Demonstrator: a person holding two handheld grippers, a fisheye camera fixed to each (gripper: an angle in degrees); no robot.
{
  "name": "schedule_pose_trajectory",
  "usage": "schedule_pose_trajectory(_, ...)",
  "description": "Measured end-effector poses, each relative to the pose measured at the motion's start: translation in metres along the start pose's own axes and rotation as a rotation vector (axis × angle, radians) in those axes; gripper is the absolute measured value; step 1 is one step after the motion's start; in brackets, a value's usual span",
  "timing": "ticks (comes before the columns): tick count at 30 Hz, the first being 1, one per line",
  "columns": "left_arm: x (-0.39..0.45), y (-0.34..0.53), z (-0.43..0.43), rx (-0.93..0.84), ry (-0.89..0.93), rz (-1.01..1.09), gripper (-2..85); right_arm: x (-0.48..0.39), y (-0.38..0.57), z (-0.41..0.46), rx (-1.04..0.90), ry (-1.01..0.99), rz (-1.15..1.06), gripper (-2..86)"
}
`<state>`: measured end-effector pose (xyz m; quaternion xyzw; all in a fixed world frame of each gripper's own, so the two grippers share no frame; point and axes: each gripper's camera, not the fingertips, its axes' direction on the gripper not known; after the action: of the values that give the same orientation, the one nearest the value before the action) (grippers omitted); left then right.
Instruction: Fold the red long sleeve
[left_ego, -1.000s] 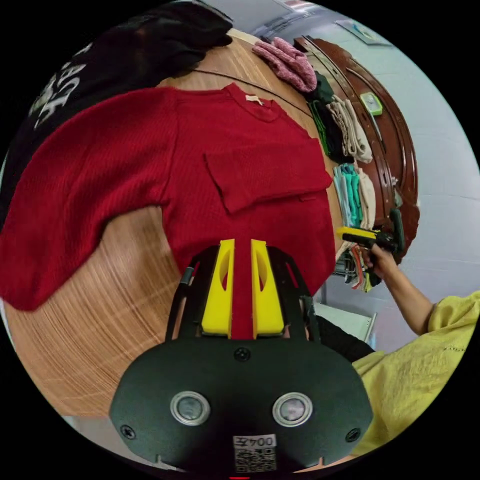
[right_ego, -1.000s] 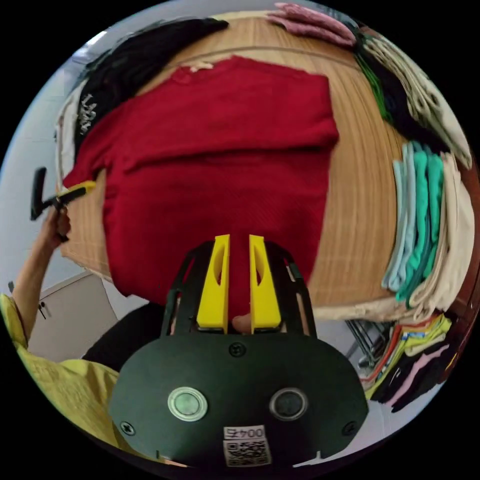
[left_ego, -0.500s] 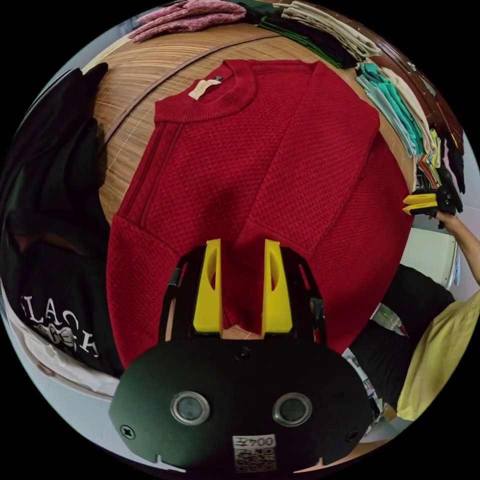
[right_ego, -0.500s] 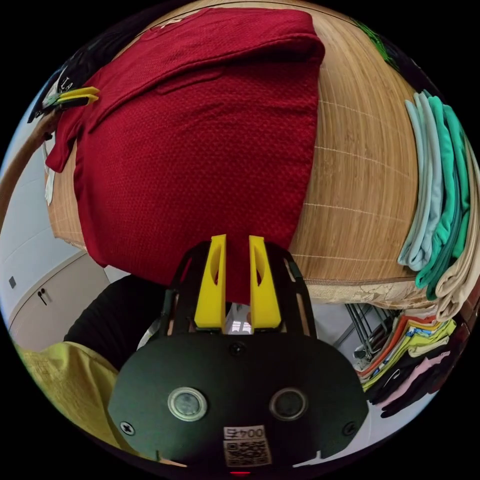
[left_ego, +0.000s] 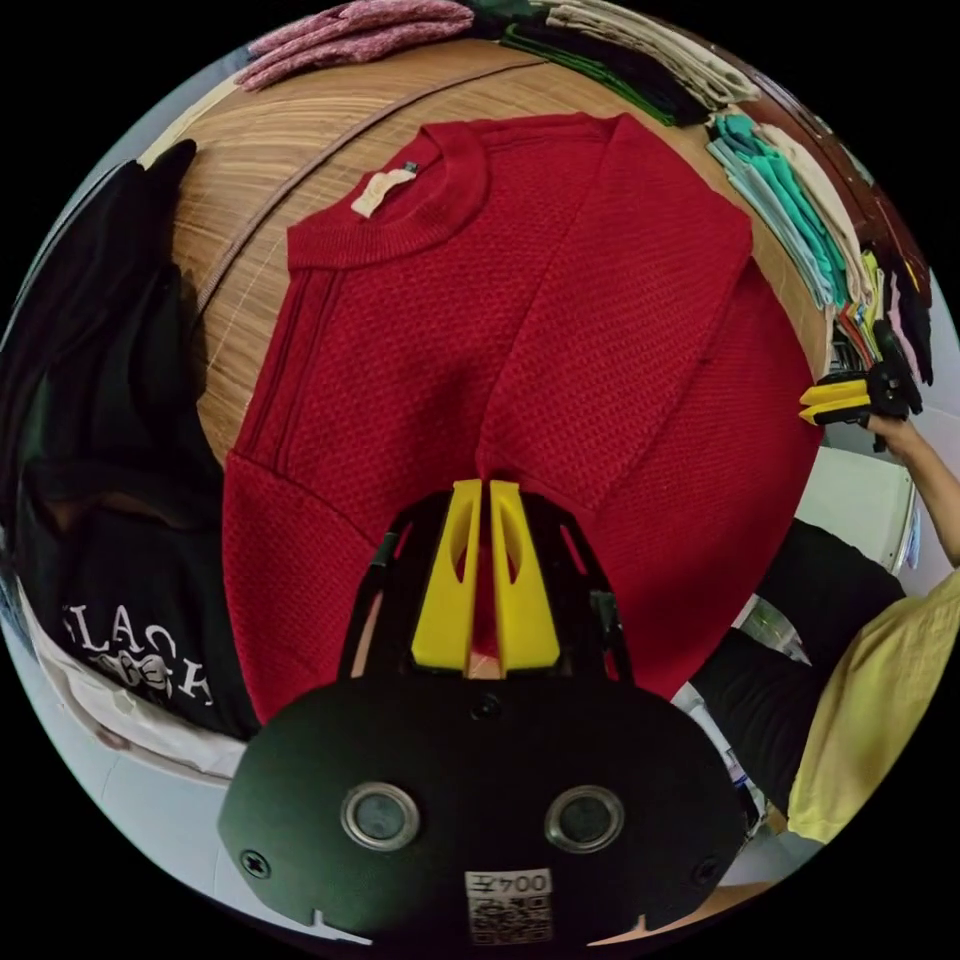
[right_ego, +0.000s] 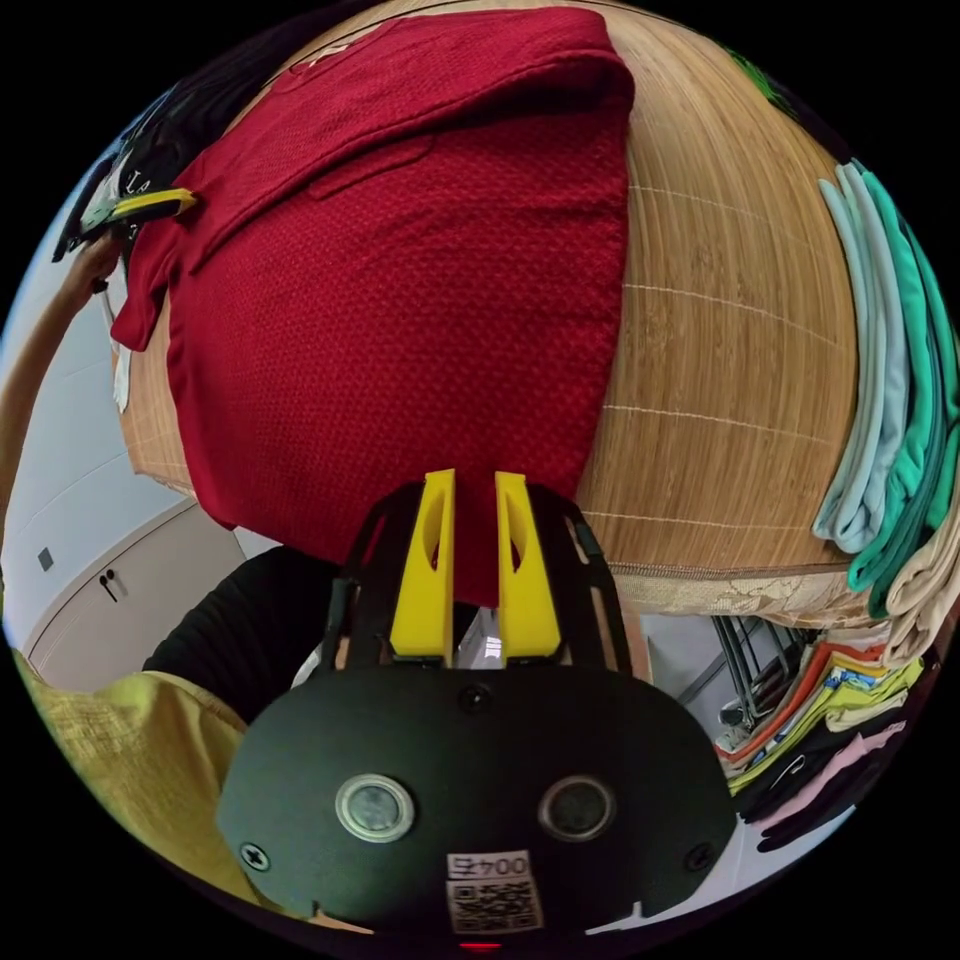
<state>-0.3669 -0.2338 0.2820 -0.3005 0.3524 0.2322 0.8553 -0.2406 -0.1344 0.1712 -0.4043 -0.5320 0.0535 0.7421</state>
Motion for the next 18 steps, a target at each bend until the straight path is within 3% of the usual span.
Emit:
schedule_pose_trajectory(8,-0.024,0.017,-0.071,0.108,-0.059,-0.055,1.6,0.014,0.010,-0.005,0.043,0.010,0.024,7.4)
schedule_pose_trajectory(14,-0.052,0.020,-0.033,-0.020,0.030,-0.122,2.8,0.019,0.015,-0.009,0.030,0.047,-0.004,7.3)
schedule_pose_trajectory(18,-0.066,0.030,-0.039,0.004,0.038,-0.179,5.2,0.026,0.026,-0.012,0.059,0.035,-0.005,6.9)
